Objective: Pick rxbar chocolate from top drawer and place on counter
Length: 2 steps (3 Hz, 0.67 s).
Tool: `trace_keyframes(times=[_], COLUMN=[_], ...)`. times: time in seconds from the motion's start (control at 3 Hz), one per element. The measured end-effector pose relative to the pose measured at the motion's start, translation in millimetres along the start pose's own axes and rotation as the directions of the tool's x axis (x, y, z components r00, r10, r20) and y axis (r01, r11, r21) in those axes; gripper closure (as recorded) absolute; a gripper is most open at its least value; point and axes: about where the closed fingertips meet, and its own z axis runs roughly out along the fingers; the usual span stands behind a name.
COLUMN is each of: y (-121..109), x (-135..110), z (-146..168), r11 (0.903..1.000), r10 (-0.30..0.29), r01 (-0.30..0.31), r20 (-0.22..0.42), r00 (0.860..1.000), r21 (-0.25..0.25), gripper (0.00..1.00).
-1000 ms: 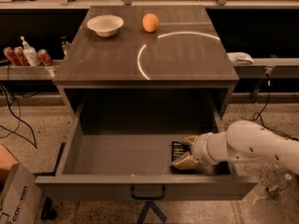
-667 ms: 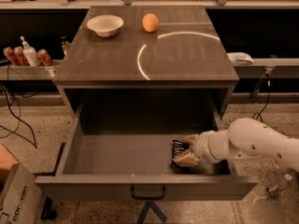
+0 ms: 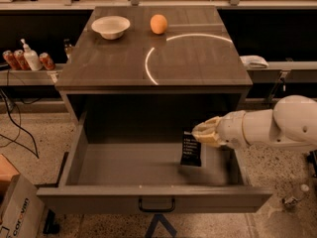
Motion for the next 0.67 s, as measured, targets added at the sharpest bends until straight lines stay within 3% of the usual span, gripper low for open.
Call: trace_keyframes(times=[0.33, 0.67], y=[-12.6, -28.3], x=[-42.3, -78.3], z=[-36.6, -71.2], r11=[0.9992, 0.9966], r10=[-0.038, -0.082], r01=[0.040, 0.082], r20=[0.127, 0.229], r00=[0.991, 0.970], r21=[-0.009, 0.012], gripper=[1.00, 1.00])
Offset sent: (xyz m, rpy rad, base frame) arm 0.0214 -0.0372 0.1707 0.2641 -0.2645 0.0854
